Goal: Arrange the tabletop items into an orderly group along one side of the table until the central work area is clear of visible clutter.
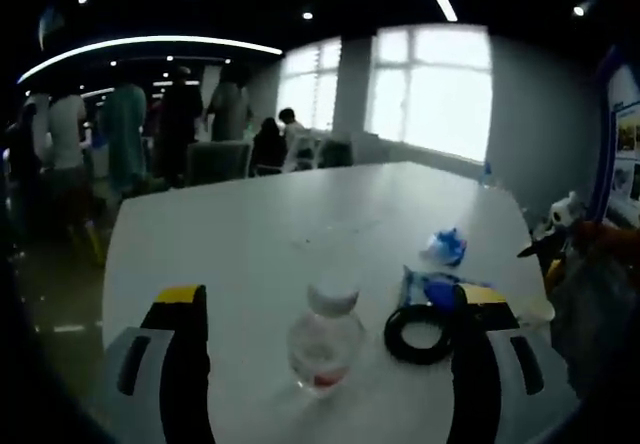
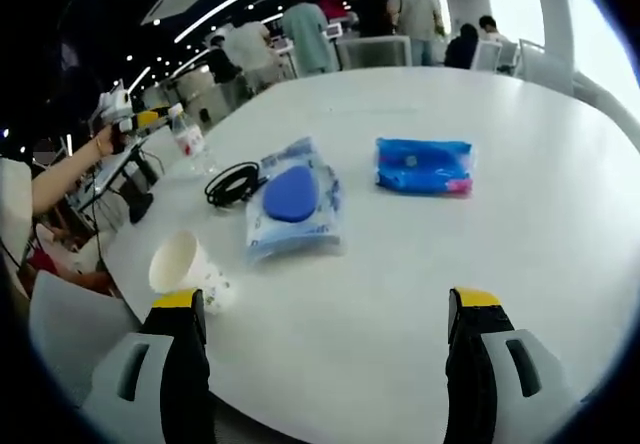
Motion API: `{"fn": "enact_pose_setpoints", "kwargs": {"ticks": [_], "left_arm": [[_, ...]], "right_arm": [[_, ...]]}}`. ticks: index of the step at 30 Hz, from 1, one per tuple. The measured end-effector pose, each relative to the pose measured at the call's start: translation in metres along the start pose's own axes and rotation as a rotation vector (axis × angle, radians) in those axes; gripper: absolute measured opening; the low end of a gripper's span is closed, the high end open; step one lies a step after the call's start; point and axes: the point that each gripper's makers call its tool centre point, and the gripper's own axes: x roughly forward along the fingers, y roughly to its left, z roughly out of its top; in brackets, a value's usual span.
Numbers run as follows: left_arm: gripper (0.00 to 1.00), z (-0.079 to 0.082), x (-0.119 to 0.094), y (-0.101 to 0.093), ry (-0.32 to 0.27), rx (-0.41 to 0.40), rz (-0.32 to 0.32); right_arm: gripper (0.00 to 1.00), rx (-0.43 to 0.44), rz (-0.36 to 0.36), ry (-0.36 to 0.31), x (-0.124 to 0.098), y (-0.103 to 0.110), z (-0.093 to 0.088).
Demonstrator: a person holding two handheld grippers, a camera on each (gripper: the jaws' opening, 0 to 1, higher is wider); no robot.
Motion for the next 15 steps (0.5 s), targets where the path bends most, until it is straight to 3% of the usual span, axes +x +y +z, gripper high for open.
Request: {"fn": "enact_pose_setpoints", "kwargs": {"ticks": [15], "left_arm": [[0.99, -0.012, -0.036, -0.043, 0.044, 0.046, -0.003]], "right_arm": [[0.99, 0.037, 0.021, -0.062, -0.002, 0.004, 0.012]]}}
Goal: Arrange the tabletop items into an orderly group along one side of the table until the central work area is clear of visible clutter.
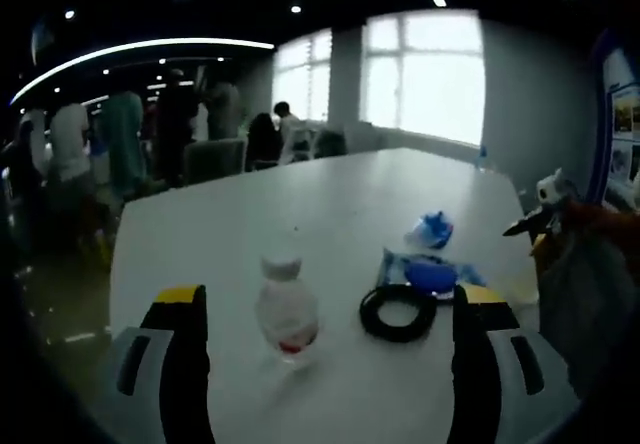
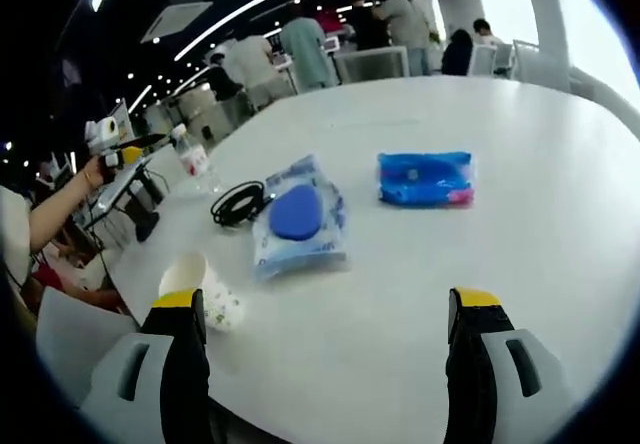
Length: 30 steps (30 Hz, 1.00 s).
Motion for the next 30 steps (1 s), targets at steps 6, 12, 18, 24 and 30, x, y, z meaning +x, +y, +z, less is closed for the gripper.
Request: {"fn": "enact_pose_setpoints", "kwargs": {"ticks": [6, 12, 18, 24, 30], "left_arm": [[0.99, -0.003, -0.009, -0.016, -0.002, -0.008, 0.002], [0.99, -0.004, -0.014, -0.034, -0.021, -0.033, 0.012], [0.99, -0.012, -0.015, -0.061, 0.0, -0.027, 0.006], [0.96, -0.015, -0.013, -0.09, 0.017, -0.005, -0.021], [0.92, -0.011, -0.009, -0.114, -0.013, -0.054, -0.044]], "right_arm": [[0.99, 0.016, 0.017, -0.019, 0.0, 0.003, 0.003], [0.99, 0.04, 0.044, -0.054, 0.0, 0.01, 0.01], [0.99, 0.042, 0.082, -0.069, -0.001, 0.022, 0.012], [0.99, 0.017, 0.124, -0.055, 0.0, 0.034, 0.012], [0.99, -0.018, 0.113, -0.045, 0.002, 0.033, 0.016]]}}
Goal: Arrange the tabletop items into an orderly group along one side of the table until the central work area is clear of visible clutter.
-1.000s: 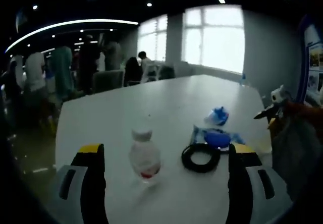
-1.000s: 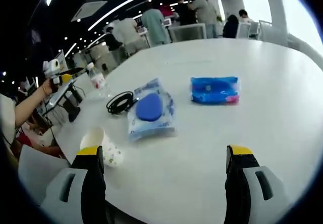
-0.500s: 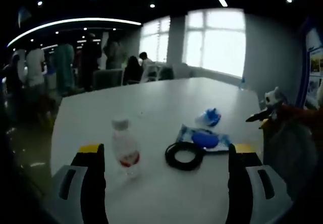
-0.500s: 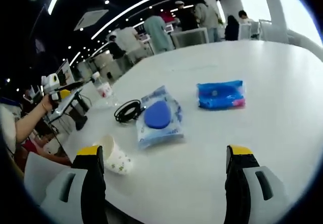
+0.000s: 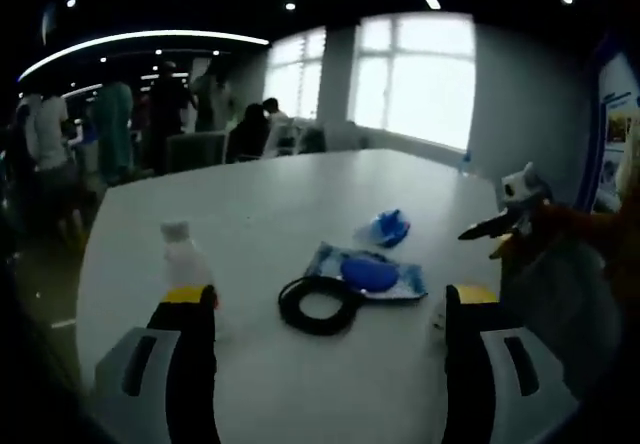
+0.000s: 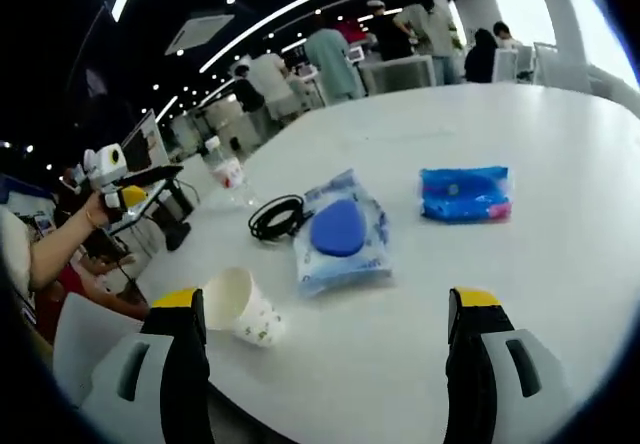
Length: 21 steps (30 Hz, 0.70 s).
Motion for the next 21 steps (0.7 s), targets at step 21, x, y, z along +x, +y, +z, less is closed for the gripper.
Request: {"fn": "enact_pose_setpoints", "kwargs": {"ticks": [21], "left_arm": [[0.79, -0.027, 0.074, -0.019, 0.092, 0.0, -0.041]], "right_arm": [[0.93, -0.017, -0.041, 0.044, 0.032, -0.009, 0.015]]}}
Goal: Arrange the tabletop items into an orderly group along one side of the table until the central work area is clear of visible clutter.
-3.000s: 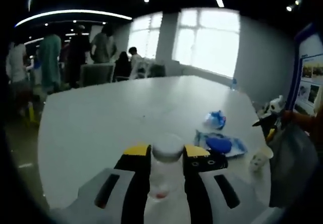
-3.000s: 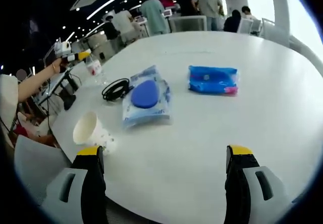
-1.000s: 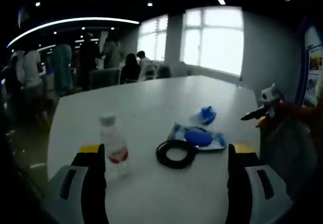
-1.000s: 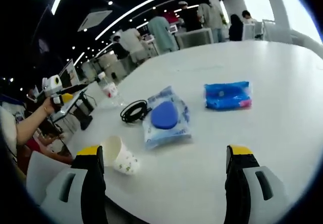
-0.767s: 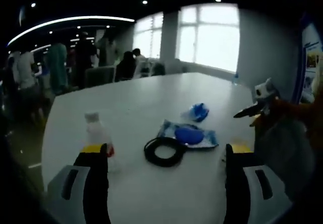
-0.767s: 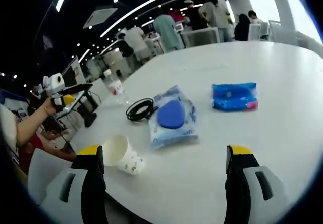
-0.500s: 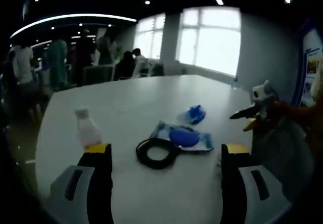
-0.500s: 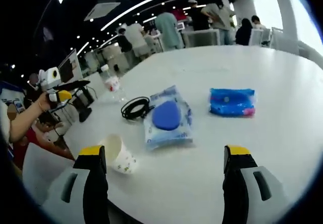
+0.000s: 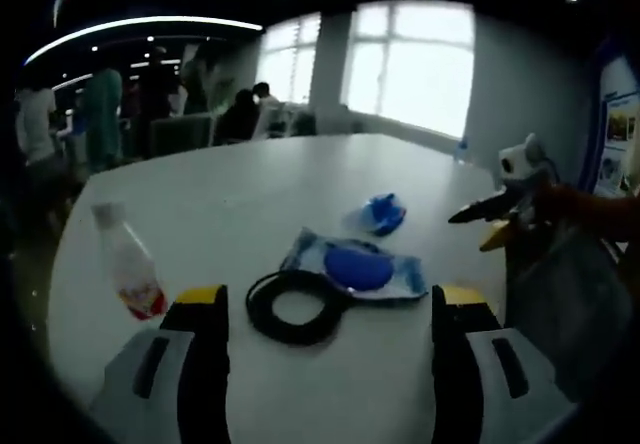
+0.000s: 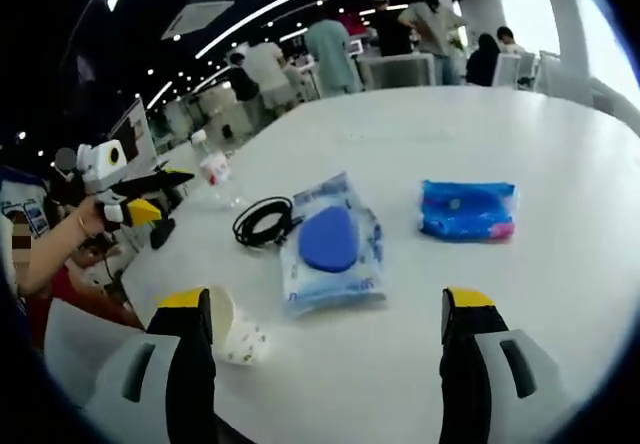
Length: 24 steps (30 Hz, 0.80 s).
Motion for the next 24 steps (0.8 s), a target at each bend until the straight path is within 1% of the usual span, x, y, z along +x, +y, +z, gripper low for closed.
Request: {"fn": "enact_pose_setpoints", "kwargs": {"ticks": [2, 3, 5, 6, 7, 10, 13, 14, 16, 18, 21, 23, 24], "left_arm": [[0.78, -0.002, 0.013, 0.001, 0.012, -0.003, -0.004], [0.77, -0.002, 0.015, 0.001, 0.012, -0.004, -0.005], [0.76, 0.001, 0.032, 0.005, 0.001, -0.026, -0.007], [0.76, 0.001, 0.037, 0.003, -0.002, -0.041, -0.025], [0.76, 0.001, 0.044, 0.003, -0.003, -0.079, -0.04], [0.76, 0.002, 0.056, 0.005, -0.002, -0.068, -0.044], [0.74, 0.0, 0.069, 0.007, 0.028, -0.044, -0.047], [0.73, -0.002, 0.076, 0.008, 0.048, -0.029, -0.043], [0.7, -0.005, 0.086, 0.01, 0.066, -0.023, -0.036], [0.68, -0.004, 0.092, 0.009, 0.059, -0.044, -0.048], [0.63, -0.008, 0.105, 0.008, 0.076, -0.015, -0.046], [0.63, -0.01, 0.113, 0.009, 0.085, -0.025, -0.052], [0.61, -0.012, 0.115, 0.009, 0.098, -0.05, -0.053]], "right_arm": [[0.93, 0.018, -0.012, 0.017, 0.006, -0.002, -0.004], [0.93, 0.025, -0.016, 0.02, 0.009, -0.003, -0.005], [0.92, 0.036, -0.016, 0.032, 0.015, -0.002, -0.009], [0.91, 0.027, -0.014, 0.06, 0.018, 0.0, -0.013], [0.91, 0.018, -0.017, 0.065, 0.02, 0.0, -0.014], [0.91, 0.004, -0.032, 0.076, 0.026, 0.001, -0.016], [0.91, 0.035, -0.038, 0.088, 0.03, 0.001, -0.02], [0.9, 0.048, -0.048, 0.091, 0.032, 0.0, -0.021], [0.88, 0.052, -0.058, 0.101, 0.035, 0.0, -0.024], [0.88, 0.065, -0.065, 0.108, 0.037, -0.001, -0.025], [0.87, 0.074, -0.054, 0.138, 0.043, 0.002, -0.029], [0.86, 0.079, -0.052, 0.139, 0.046, 0.004, -0.029], [0.85, 0.084, -0.051, 0.138, 0.048, 0.005, -0.029]]}}
